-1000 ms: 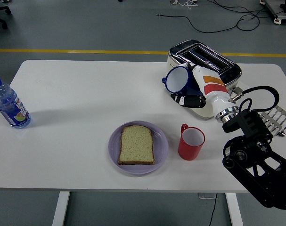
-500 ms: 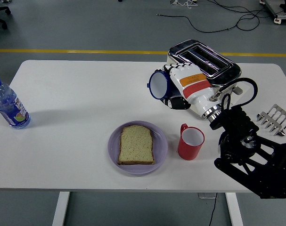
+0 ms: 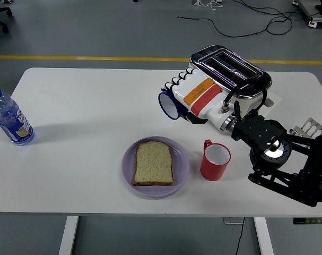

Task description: Pick up the cup,pour liquid into bread,place the cup on the desk

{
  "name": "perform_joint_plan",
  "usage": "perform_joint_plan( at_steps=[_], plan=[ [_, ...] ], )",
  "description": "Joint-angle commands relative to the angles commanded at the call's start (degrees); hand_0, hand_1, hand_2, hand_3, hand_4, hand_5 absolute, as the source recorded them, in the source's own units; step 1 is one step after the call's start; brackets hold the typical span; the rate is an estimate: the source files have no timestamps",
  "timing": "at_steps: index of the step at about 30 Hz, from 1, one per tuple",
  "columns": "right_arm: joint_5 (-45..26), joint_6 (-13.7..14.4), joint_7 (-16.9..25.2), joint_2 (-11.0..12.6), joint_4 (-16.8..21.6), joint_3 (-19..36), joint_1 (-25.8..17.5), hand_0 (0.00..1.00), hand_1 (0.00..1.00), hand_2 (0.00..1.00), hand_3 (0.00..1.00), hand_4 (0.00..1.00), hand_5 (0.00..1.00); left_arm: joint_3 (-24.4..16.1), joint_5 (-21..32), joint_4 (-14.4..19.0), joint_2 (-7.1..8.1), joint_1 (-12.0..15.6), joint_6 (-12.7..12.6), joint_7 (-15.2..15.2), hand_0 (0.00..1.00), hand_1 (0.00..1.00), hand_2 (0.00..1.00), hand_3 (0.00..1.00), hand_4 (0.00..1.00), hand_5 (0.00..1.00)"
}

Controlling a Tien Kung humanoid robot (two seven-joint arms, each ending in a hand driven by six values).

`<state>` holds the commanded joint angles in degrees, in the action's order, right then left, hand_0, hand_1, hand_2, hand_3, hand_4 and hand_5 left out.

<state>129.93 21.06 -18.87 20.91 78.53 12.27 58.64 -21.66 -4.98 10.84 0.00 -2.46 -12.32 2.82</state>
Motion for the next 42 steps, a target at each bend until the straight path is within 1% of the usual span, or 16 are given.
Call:
perform_joint_plan(
  at_steps=[3,7,13,15,21,23,24,25,26,28,29,30,34,36,39,42],
  plan=[
    [0.1,-0.5,-0.9,0.8,-0.3,-4.0,2.8,0.393,0.417,0.582,0.562,0.652,0.002,0.5,0.4,0.0,0.0,0.2,0.0,0.0,0.633,0.645,0.658,0.51,0.238,0.851],
    [0.1,-1.8,-2.5,1.3,-0.2,-8.1,4.2,0.414,0.425,0.586,0.561,0.657,0.002,0.8,0.6,0.0,0.0,0.5,0.0,0.0,0.633,0.646,0.657,0.51,0.238,0.851],
    [0.1,-2.7,-5.6,1.2,-0.1,-8.8,4.3,0.436,0.439,0.593,0.561,0.646,0.002,1.3,0.8,0.0,0.0,0.8,0.1,0.1,0.634,0.646,0.658,0.509,0.238,0.849],
    [0.1,-2.3,-6.1,1.1,-0.2,-8.6,4.2,0.436,0.439,0.593,0.561,0.646,0.002,1.4,0.9,0.0,0.0,0.8,0.1,0.1,0.634,0.646,0.658,0.509,0.238,0.849],
    [0.1,1.6,-5.6,1.5,-0.3,-7.7,3.1,0.449,0.441,0.593,0.561,0.648,0.002,1.2,0.7,0.1,0.0,0.7,0.1,0.1,0.633,0.646,0.657,0.51,0.236,0.849],
    [0.1,4.2,-4.2,1.9,-0.4,-6.3,1.5,0.449,0.441,0.593,0.561,0.648,0.002,1.1,0.4,0.1,0.0,0.6,0.1,0.1,0.633,0.646,0.657,0.51,0.236,0.849],
    [0.1,6.1,-3.5,2.1,-0.4,-4.7,0.2,0.462,0.441,0.59,0.559,0.629,0.002,0.9,0.4,0.1,0.0,0.6,0.1,0.1,0.634,0.646,0.657,0.51,0.237,0.851],
    [0.1,6.9,-3.3,2.1,-0.3,-4.2,-0.2,0.462,0.441,0.59,0.559,0.629,0.002,0.9,0.3,0.1,0.0,0.6,0.1,0.1,0.634,0.646,0.657,0.51,0.237,0.851],
    [-0.5,8.4,-2.2,2.3,-0.2,-2.2,-1.9,0.462,0.441,0.59,0.559,0.629,0.002,0.8,0.4,0.2,0.0,0.6,0.1,0.1,0.634,0.646,0.657,0.51,0.237,0.851],
    [-3.2,10.1,-0.8,2.6,0.3,1.3,-4.4,0.462,0.441,0.59,0.559,0.629,0.002,0.6,0.3,0.2,0.0,0.5,0.1,0.1,0.634,0.646,0.657,0.51,0.237,0.851],
    [-3.9,10.3,-0.6,2.7,0.3,2.3,-4.9,0.462,0.441,0.59,0.559,0.629,0.002,0.6,0.3,0.2,0.0,0.5,0.1,0.1,0.634,0.646,0.657,0.51,0.237,0.851],
    [-5.6,11.2,0.3,3.0,1.1,4.0,-6.4,0.525,0.442,0.589,0.556,0.63,0.002,0.5,0.1,0.2,0.0,0.5,0.1,0.1,0.634,0.646,0.657,0.51,0.237,0.849],
    [-14.9,13.3,1.7,4.2,3.9,11.4,-11.1,0.525,0.442,0.589,0.556,0.63,0.002,0.5,-0.1,0.1,0.0,0.5,0.2,0.1,0.634,0.646,0.657,0.51,0.237,0.849],
    [-19.3,13.3,0.3,4.8,5.7,14.7,-13.5,0.523,0.452,0.589,0.554,0.634,0.002,0.5,-0.2,0.1,0.0,0.5,0.2,0.2,0.634,0.644,0.657,0.51,0.237,0.848],
    [-26.1,14.5,-1.8,5.7,8.7,20.2,-17.6,0.523,0.452,0.589,0.554,0.634,0.002,0.5,-0.3,0.2,0.0,0.4,0.2,0.1,0.634,0.644,0.657,0.51,0.237,0.848],
    [-31.6,15.7,-1.9,5.8,10.7,25.0,-20.8,0.516,0.457,0.59,0.555,0.629,0.002,0.4,-0.5,0.2,0.0,0.3,0.2,0.1,0.634,0.644,0.657,0.509,0.237,0.849]
  ],
)
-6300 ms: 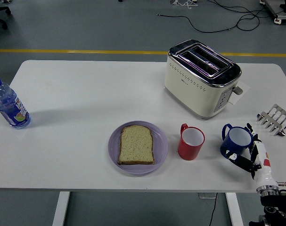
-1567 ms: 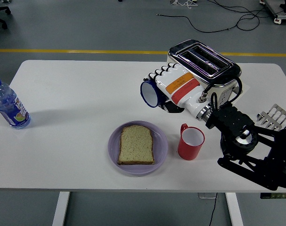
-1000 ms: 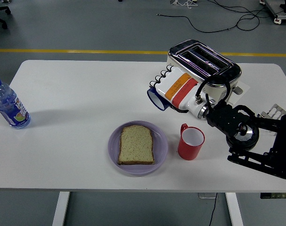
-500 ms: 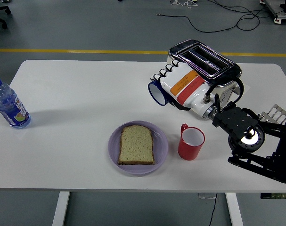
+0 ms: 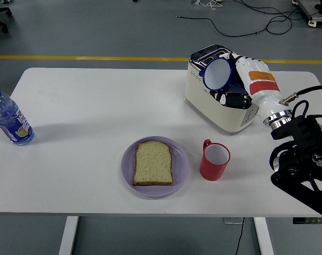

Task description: Pick up the cup,pour liquid into bread,place the cup on the desk

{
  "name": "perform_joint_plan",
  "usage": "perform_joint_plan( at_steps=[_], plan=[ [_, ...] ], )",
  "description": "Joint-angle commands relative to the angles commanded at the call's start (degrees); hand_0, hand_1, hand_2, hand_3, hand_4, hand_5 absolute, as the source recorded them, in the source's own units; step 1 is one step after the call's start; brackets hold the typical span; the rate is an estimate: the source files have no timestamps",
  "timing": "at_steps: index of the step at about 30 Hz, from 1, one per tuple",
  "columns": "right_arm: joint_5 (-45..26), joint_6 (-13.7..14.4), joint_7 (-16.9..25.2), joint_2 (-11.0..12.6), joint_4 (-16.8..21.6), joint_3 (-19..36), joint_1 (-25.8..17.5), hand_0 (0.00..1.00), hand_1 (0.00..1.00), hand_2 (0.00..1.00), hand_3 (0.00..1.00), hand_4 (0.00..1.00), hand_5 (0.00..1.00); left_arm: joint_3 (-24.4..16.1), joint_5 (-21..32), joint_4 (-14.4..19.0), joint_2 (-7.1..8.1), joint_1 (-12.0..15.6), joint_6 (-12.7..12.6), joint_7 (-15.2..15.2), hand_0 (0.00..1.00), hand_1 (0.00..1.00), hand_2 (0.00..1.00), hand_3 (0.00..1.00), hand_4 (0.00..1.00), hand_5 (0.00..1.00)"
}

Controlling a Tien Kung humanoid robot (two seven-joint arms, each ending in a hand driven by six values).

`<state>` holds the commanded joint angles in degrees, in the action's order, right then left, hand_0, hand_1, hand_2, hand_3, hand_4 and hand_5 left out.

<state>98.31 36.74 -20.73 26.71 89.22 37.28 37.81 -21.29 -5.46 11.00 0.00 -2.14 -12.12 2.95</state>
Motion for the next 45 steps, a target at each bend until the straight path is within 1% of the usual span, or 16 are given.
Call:
perform_joint_plan(
  at_steps=[5,8,10,13,14,17,18,19,22,23,24,31,34,38,40,45],
  plan=[
    [-4.1,0.2,2.0,-1.0,1.7,9.6,-6.3,0.516,0.457,0.59,0.555,0.629,0.002,-0.2,-0.2,0.0,0.0,-0.2,0.0,0.0,0.634,0.644,0.657,0.509,0.237,0.849],
    [-8.9,0.2,4.7,-2.2,2.5,14.8,-10.2,0.518,0.454,0.588,0.555,0.625,0.002,-0.4,-0.5,0.0,0.0,-0.3,0.0,0.0,0.634,0.644,0.657,0.51,0.237,0.848],
    [-11.5,0.2,5.9,-2.6,2.7,17.0,-11.8,0.518,0.454,0.588,0.555,0.625,0.002,-0.4,-0.5,0.0,0.0,-0.3,0.0,0.0,0.634,0.644,0.657,0.51,0.237,0.848],
    [-17.5,0.0,10.1,-3.6,3.0,21.4,-15.8,0.532,0.452,0.589,0.556,0.615,0.002,-0.3,-0.5,0.0,0.0,-0.4,0.0,0.0,0.635,0.644,0.657,0.509,0.237,0.848],
    [-19.5,-0.7,11.4,-3.9,3.1,22.5,-17.1,0.532,0.452,0.589,0.556,0.615,0.002,-0.2,-0.6,0.0,0.0,-0.4,0.0,0.0,0.635,0.644,0.657,0.509,0.237,0.848],
    [-23.4,-1.3,13.9,-4.8,2.8,24.3,-19.5,0.532,0.452,0.589,0.556,0.615,0.002,-0.2,-0.6,0.0,0.0,-0.4,0.0,0.0,0.635,0.644,0.657,0.509,0.237,0.848],
    [-24.7,-1.4,15.3,-5.4,2.3,25.3,-20.6,0.536,0.452,0.587,0.56,0.564,0.002,0.0,-0.5,0.0,0.0,-0.5,0.0,0.0,0.635,0.643,0.656,0.51,0.238,0.848],
    [-25.4,-1.5,16.1,-5.7,2.2,25.7,-21.1,0.536,0.452,0.587,0.56,0.564,0.002,0.0,-0.5,0.0,0.0,-0.5,0.0,0.0,0.635,0.643,0.656,0.51,0.238,0.848],
    [-29.4,0.2,21.4,-7.5,-0.4,26.9,-23.5,0.536,0.452,0.587,0.56,0.564,0.002,-0.1,-0.7,0.0,0.0,-0.6,0.0,0.0,0.635,0.643,0.656,0.51,0.238,0.848],
    [-30.3,0.2,23.6,-7.8,-1.0,27.1,-23.9,0.536,0.452,0.587,0.56,0.564,0.002,-0.1,-0.7,0.0,0.0,-0.6,0.0,0.0,0.635,0.643,0.656,0.51,0.238,0.848],
    [-31.6,0.2,25.5,-8.5,-2.3,27.1,-24.6,0.526,0.443,0.575,0.56,0.523,0.002,-0.1,-0.7,0.0,0.0,-0.6,0.0,0.0,0.634,0.644,0.656,0.51,0.238,0.848],
    [-38.7,0.2,41.6,-11.4,-10.8,27.1,-27.9,0.514,0.442,0.575,0.557,0.51,0.002,-0.1,-0.9,0.0,0.0,-0.7,-0.1,-0.1,0.634,0.643,0.656,0.51,0.238,0.848],
    [-41.3,0.2,46.5,-12.4,-13.5,26.9,-29.1,0.514,0.442,0.575,0.557,0.51,0.002,-0.1,-1.0,0.0,0.0,-0.6,-0.1,-0.1,0.634,0.643,0.656,0.51,0.238,0.848],
    [-40.6,0.2,47.9,-12.8,-15.2,26.8,-29.7,0.517,0.445,0.576,0.557,0.518,0.002,0.0,-0.9,0.0,0.0,-0.6,-0.1,-0.1,0.634,0.643,0.656,0.509,0.237,0.848],
    [-39.2,0.2,46.0,-13.1,-16.9,26.5,-30.1,0.517,0.445,0.576,0.557,0.518,0.002,0.2,-0.9,-0.1,0.0,-0.6,-0.1,-0.2,0.634,0.643,0.656,0.509,0.237,0.848],
    [-39.3,0.2,45.7,-13.8,-20.6,24.9,-30.5,0.509,0.447,0.576,0.556,0.542,0.002,0.8,-0.7,-0.1,0.0,-0.5,-0.1,-0.1,0.635,0.643,0.657,0.509,0.238,0.85]
  ],
)
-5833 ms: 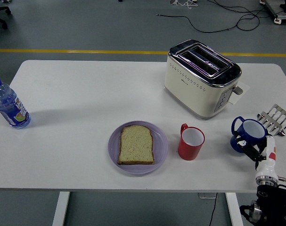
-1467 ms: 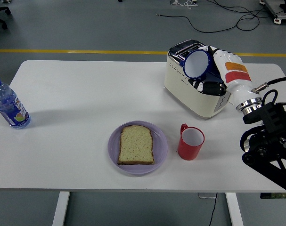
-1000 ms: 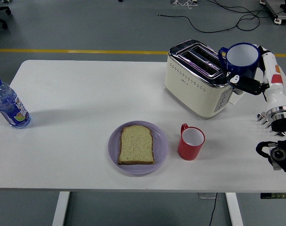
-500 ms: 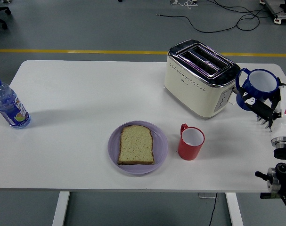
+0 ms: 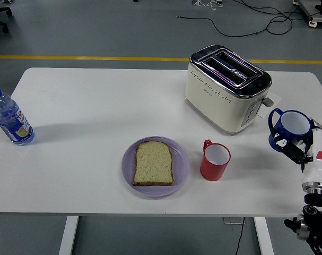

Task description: Pick up the cup,pour liquid into bread,place the cup on the desk

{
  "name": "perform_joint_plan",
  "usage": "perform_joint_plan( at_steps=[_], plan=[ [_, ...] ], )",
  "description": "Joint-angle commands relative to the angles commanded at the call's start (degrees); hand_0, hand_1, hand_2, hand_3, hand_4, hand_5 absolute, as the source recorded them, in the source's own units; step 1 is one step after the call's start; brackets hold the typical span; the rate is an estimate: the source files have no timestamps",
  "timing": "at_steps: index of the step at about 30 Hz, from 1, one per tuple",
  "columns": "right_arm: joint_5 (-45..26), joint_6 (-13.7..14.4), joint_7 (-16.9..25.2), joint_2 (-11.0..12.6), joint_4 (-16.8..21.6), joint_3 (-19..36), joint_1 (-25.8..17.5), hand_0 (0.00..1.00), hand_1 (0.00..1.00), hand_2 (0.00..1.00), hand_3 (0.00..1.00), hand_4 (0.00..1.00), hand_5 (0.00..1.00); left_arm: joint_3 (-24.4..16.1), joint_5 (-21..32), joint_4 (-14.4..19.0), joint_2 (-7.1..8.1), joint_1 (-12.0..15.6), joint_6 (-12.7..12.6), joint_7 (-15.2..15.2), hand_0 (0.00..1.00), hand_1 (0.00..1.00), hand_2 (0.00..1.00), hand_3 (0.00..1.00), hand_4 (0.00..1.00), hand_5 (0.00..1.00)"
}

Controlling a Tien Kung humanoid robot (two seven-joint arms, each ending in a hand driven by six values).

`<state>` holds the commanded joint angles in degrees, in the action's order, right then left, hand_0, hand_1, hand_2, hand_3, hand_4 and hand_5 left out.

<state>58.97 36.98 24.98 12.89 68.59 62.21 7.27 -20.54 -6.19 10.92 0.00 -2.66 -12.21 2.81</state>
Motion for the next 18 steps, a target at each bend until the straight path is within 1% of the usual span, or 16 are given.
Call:
perform_joint_plan(
  at_steps=[2,3,7,11,18],
  plan=[
    [-0.2,0.0,-0.2,-0.7,-1.7,-0.7,-0.1,0.509,0.447,0.576,0.556,0.542,0.002,0.2,0.1,0.0,0.0,0.1,0.0,0.0,0.635,0.643,0.657,0.509,0.238,0.85],
    [-0.3,0.0,0.0,-1.4,-2.9,-0.9,-0.3,0.494,0.446,0.575,0.556,0.528,0.002,0.3,0.1,0.0,0.0,0.1,0.0,0.0,0.635,0.644,0.657,0.509,0.238,0.85],
    [-0.3,0.0,0.9,-3.1,-6.0,-1.3,-0.5,0.494,0.446,0.575,0.556,0.528,0.002,0.6,0.1,0.0,0.0,0.2,0.0,0.0,0.635,0.644,0.657,0.509,0.238,0.85],
    [-0.8,0.0,1.5,-3.8,-7.4,-1.7,-0.4,0.484,0.444,0.574,0.556,0.508,0.002,0.6,0.1,0.0,0.0,0.2,0.0,0.0,0.635,0.645,0.657,0.51,0.238,0.851],
    [-2.3,0.0,1.3,-3.4,-9.5,-4.1,1.1,0.475,0.443,0.572,0.555,0.505,0.002,0.3,0.2,0.0,0.0,-0.3,0.0,0.1,0.635,0.645,0.657,0.51,0.237,0.85]
  ],
)
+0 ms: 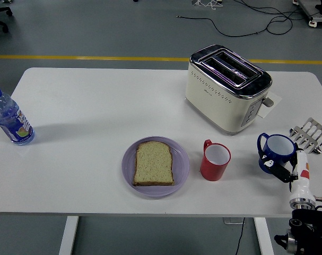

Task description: Pick up the cup,pour liquid into bread,place the cup on the desk

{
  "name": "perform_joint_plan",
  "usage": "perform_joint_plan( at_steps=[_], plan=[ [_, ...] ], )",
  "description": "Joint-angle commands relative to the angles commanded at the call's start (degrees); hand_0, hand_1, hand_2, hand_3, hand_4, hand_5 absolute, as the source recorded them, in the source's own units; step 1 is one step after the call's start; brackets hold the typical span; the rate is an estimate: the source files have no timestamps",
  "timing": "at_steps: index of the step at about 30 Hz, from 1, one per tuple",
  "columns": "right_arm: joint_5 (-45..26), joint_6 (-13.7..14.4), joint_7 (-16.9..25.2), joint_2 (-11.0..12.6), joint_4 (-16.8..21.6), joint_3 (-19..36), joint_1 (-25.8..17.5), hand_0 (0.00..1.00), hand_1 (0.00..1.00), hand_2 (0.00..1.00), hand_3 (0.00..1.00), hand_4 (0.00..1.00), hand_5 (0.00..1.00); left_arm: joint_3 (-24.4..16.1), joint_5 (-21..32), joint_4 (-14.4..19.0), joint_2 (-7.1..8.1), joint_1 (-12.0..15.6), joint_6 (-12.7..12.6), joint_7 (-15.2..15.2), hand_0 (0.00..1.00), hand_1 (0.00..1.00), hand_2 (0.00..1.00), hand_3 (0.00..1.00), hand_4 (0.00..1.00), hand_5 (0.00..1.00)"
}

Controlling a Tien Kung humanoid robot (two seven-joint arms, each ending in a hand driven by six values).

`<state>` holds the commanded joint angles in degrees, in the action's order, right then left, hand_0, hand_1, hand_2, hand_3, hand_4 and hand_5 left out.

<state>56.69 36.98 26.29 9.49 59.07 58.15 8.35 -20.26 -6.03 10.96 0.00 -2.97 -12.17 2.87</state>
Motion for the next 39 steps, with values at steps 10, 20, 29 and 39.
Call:
perform_joint_plan(
  at_steps=[10,20,29,39],
  plan=[
    [-0.1,0.0,-0.7,-0.3,-1.8,-2.0,1.7,0.478,0.441,0.572,0.555,0.522,0.002,-0.4,0.0,0.0,0.0,-0.5,0.0,0.1,0.635,0.646,0.657,0.51,0.237,0.853],
    [4.0,0.0,-5.0,-0.4,-2.2,-1.4,2.1,0.535,0.436,0.572,0.555,0.601,0.002,-0.6,0.0,0.0,0.0,-0.5,0.0,0.1,0.635,0.645,0.657,0.51,0.237,0.851],
    [5.0,0.0,-6.6,0.0,-1.9,-1.1,1.6,0.699,0.487,0.617,0.705,0.803,0.02,-0.5,0.1,0.0,0.0,-0.6,0.0,0.1,0.635,0.645,0.656,0.51,0.238,0.849],
    [7.8,0.0,-7.1,-0.3,-1.7,-0.8,1.6,0.782,0.549,0.743,0.938,0.895,0.002,-0.5,0.1,0.0,0.0,-0.6,0.0,0.1,0.635,0.644,0.656,0.51,0.237,0.845]
  ],
)
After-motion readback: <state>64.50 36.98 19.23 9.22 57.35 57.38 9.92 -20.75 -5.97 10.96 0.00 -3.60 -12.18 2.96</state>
